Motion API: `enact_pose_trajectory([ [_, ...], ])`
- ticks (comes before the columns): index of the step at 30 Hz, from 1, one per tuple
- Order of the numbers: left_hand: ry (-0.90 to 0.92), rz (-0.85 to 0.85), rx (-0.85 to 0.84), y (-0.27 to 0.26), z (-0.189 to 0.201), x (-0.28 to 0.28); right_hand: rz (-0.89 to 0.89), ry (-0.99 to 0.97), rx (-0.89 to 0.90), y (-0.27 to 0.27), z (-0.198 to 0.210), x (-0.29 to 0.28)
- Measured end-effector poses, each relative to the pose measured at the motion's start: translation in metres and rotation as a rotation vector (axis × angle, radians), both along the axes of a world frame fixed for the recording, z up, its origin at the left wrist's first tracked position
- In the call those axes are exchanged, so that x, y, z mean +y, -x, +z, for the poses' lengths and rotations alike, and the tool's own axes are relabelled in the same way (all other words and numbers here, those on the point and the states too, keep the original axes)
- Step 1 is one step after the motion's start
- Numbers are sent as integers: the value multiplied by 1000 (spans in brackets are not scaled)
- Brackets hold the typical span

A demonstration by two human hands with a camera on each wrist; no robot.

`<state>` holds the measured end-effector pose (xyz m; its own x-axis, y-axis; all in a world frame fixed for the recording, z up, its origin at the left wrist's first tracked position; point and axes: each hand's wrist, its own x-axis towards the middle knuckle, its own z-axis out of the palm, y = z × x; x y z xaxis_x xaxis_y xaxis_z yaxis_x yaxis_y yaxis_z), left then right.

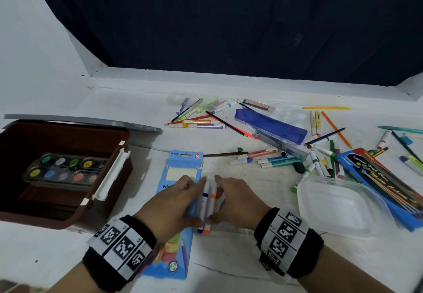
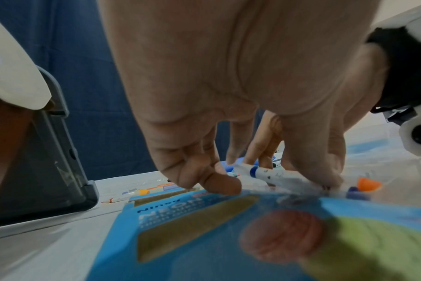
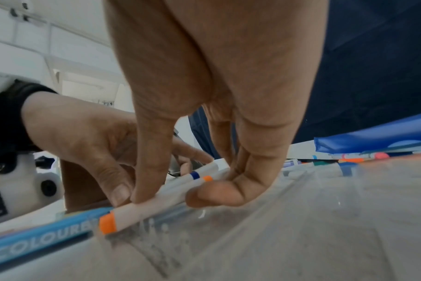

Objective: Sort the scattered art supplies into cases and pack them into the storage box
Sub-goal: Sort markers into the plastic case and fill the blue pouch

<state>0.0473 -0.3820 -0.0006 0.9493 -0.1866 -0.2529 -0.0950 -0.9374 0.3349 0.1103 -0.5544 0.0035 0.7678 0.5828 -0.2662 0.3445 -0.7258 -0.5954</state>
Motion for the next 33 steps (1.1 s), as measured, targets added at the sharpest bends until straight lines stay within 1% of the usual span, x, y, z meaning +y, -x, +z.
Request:
enact_pose_trajectory([
  [7, -49, -28, -2, -2, 1, 2, 37, 59, -167, 2, 1, -1],
  [13, -114, -32, -33, -3, 0, 3, 58, 161, -187, 0, 1, 1],
  [16, -154, -37, -25, -7, 0, 2, 71, 246, -214, -1, 2, 0],
  [20, -193, -43, -12, -13, 2, 1, 91, 297, -241, -3, 1, 1],
  [25, -306, -99, -48, -19, 6, 0, 130, 374, -257, -8, 6, 9],
  [29, -318, -123, -25, -24, 8, 0, 132, 390, -250, -11, 11, 13],
  [33, -316, -133, 2, -26, 8, -2, 117, 339, -249, -5, 9, 6],
])
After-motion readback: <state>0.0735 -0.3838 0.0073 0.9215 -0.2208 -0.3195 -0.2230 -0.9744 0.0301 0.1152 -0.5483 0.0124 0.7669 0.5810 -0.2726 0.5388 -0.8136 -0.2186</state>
